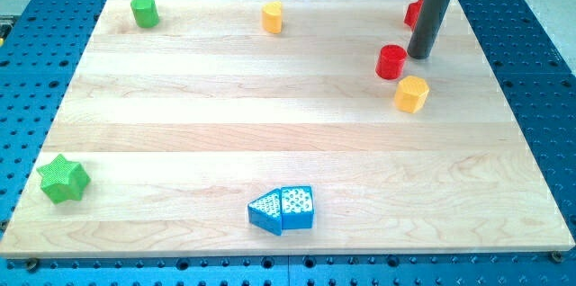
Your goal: Place the hexagon vertically to the green star
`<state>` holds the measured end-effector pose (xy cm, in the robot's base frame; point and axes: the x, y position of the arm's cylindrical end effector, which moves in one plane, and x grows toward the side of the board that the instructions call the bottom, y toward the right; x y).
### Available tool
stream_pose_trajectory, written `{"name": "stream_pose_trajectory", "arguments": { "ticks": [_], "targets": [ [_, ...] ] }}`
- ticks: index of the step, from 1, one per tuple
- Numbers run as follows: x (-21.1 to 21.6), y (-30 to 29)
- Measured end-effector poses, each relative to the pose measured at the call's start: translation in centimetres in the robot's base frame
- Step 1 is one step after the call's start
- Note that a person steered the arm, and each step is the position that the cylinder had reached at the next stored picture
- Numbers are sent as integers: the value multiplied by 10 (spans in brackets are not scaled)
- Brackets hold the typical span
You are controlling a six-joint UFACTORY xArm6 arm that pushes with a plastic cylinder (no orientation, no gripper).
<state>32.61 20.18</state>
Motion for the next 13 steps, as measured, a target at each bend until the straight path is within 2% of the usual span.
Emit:
{"name": "stream_pose_trajectory", "arguments": {
  "ticks": [2,5,6,7,8,10,11,12,13],
  "targets": [
    [3,6],
    [33,10],
    [71,22],
    [89,38],
    [103,-2],
    [101,-90],
    [101,-61],
    [93,-77],
    [86,-122]
  ]
}}
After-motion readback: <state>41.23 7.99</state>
